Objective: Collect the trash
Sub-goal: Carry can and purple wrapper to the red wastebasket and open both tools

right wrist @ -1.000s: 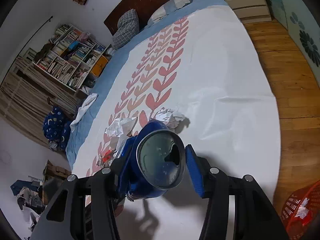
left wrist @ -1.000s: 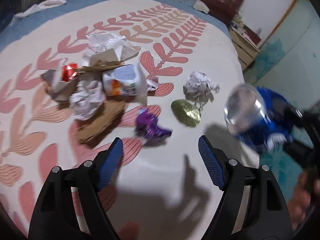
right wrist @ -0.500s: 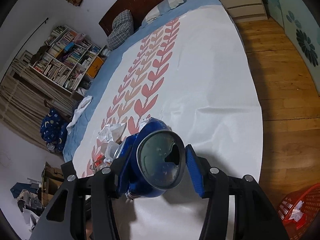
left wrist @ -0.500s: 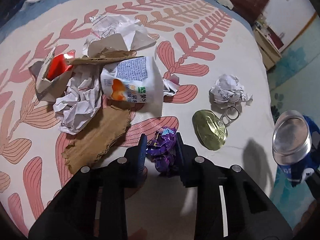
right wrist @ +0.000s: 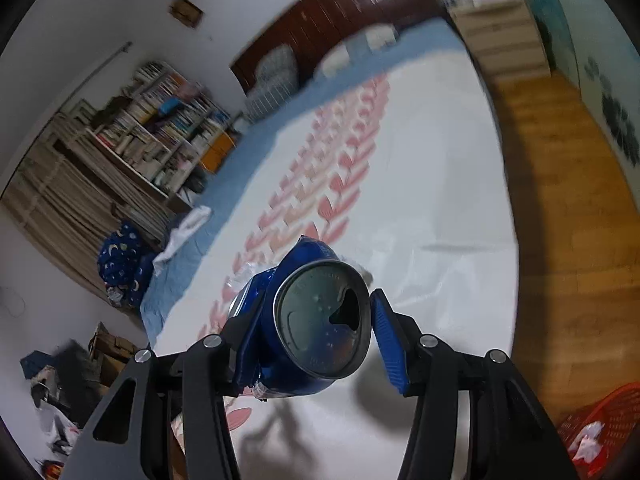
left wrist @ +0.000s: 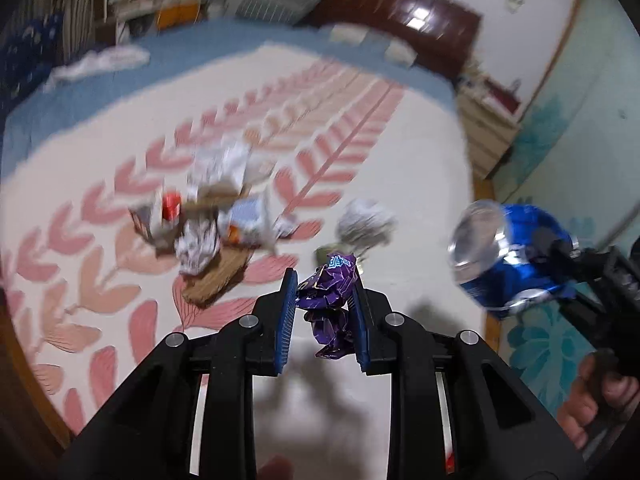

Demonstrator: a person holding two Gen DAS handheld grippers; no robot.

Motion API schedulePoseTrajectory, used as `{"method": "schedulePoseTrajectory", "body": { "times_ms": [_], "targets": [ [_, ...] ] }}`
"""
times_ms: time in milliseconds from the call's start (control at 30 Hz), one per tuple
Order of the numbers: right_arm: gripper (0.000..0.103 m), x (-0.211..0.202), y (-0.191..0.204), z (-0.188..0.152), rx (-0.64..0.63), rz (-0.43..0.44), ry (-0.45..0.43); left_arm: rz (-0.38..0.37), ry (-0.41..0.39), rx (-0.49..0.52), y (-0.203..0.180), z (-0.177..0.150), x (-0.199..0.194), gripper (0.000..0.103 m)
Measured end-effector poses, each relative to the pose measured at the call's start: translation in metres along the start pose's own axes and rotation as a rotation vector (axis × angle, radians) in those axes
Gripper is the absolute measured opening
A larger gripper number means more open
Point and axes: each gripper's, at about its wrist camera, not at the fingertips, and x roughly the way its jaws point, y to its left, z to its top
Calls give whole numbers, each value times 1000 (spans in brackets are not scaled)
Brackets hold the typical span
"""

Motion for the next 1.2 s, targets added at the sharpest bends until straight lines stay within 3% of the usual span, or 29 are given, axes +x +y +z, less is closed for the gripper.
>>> {"method": "schedulePoseTrajectory", "body": {
  "times_ms": [100, 200, 300, 433, 600, 733, 900, 1000, 1200],
  "targets": [
    [51, -55, 2, -4, -42, 5, -65, -49, -97, 72, -39, 2, -47, 25],
    [51, -124, -18, -18, -29, -55, -152, -186, -112, 98, -69, 0, -70, 25],
    [51, -200, -52, -34, 20, -107, -243, -242, -130, 187, -115, -11, -91, 25],
    [51, -298, -107, -64, 63, -242, -330, -346, -99, 327, -189, -42, -103, 25],
    [51, -364, -166, -110, 118, -388, -342, -419, -5, 492, -268, -96, -88, 25],
    [51, -376, -211, -143, 201, -442, -337, -451, 108, 593, -311, -139, -55, 25],
    [51, -347, -264, -181, 245, -529, -220, -410, 219, 696, -347, -198, 4, 25],
    [51, -328, -303, -206, 355, -585, -156, -368, 338, 754, -361, -232, 38, 25],
    [51, -295, -339, -240, 401, -635, -69, -355, 367, 820, -375, -255, 48, 25]
  ]
}}
